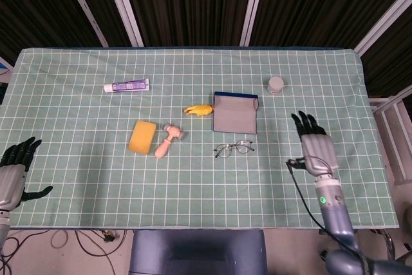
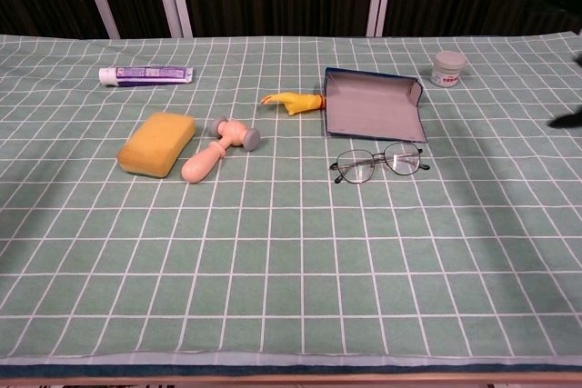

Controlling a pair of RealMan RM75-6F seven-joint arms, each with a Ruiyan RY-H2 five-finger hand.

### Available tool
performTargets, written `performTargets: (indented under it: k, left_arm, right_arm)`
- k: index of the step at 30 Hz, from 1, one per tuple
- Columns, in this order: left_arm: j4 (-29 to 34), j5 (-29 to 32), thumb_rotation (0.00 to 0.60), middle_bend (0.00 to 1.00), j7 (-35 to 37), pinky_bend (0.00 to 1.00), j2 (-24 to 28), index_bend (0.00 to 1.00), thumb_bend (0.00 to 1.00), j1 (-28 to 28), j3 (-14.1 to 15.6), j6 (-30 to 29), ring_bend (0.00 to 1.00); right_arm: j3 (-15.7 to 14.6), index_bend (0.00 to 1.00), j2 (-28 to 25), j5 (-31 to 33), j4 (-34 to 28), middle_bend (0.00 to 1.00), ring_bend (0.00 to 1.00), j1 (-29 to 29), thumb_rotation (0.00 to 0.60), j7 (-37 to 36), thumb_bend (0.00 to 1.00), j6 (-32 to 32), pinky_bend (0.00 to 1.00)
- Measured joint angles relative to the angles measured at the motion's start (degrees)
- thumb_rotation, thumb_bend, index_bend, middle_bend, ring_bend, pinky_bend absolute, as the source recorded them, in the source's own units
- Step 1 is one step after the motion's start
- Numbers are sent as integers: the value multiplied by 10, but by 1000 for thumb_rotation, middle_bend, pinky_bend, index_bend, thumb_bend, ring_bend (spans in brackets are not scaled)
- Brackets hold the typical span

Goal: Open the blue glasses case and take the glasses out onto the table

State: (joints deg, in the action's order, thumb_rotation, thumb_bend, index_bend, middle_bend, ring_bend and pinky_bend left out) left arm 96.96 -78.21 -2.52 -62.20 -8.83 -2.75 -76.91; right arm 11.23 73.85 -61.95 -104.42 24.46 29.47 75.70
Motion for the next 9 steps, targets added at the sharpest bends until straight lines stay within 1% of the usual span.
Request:
performTargets:
  k: [2, 5, 9]
  left_arm:
    - [-3, -3, 600, 0, -6, 0, -2, 0, 0, 1, 0, -5, 0]
    - [-8, -10, 600, 0, -13, 0, -6, 0, 0, 2, 1, -12, 0]
    - [-14, -15, 600, 0, -20, 0, -12, 0, 0, 4, 1, -20, 0]
  right_arm:
    - [-28, 0, -23, -34, -10, 0, 0, -30, 600, -6, 61, 30, 249]
    - [-63, 0, -47, -82, -8, 0, 0, -70, 600, -28, 59, 68, 249]
    - [-94, 0, -66, -121, 17, 0, 0, -112, 600, -76, 59, 103, 249]
